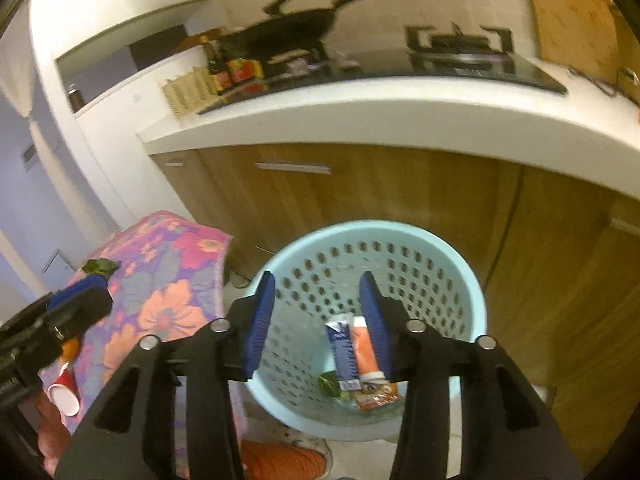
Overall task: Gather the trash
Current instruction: 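Move the right gripper back to the table over the red paper cup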
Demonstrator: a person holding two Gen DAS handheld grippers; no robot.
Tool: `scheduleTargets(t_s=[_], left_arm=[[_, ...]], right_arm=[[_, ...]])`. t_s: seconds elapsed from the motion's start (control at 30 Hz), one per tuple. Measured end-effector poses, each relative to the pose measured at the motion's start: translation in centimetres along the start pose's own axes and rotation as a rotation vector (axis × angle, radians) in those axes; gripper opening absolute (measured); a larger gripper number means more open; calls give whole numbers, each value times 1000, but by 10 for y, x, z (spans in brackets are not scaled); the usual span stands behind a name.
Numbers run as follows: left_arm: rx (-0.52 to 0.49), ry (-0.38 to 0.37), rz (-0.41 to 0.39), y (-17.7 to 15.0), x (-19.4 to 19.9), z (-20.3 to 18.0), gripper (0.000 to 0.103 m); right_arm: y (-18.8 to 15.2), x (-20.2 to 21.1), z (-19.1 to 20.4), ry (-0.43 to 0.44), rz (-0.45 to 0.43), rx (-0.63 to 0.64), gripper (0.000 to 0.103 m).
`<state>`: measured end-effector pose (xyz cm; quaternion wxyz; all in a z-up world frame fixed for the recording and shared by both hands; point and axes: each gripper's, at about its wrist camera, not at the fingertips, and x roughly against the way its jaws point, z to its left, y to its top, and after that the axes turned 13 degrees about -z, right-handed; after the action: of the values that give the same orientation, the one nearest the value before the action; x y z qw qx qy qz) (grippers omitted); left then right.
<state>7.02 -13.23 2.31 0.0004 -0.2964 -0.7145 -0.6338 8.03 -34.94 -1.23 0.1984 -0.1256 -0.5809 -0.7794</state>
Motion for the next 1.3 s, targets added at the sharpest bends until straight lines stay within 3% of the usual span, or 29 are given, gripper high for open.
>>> scheduleTargets(t_s=[0.27,0.43,0.6,0.83,1.07,1.3], left_arm=[[47,68,-117,21,61,43,58],[36,151,-165,23,100,74,58],[45,239,-198,20,139,114,59],[150,343,-235,3,191,183,59],[219,395,-195,-18,205,236,59],[261,410,-86,-41,174,285,59]], right_arm=[[2,18,82,160,-28,122,41],[-10,23,131,277,-10,176,41],[-31,27,180,396,31,230,41],[-70,22,239,572,155,264,48],[-100,7,289,671,277,304,48],[-114,-15,312,693,364,320,48]])
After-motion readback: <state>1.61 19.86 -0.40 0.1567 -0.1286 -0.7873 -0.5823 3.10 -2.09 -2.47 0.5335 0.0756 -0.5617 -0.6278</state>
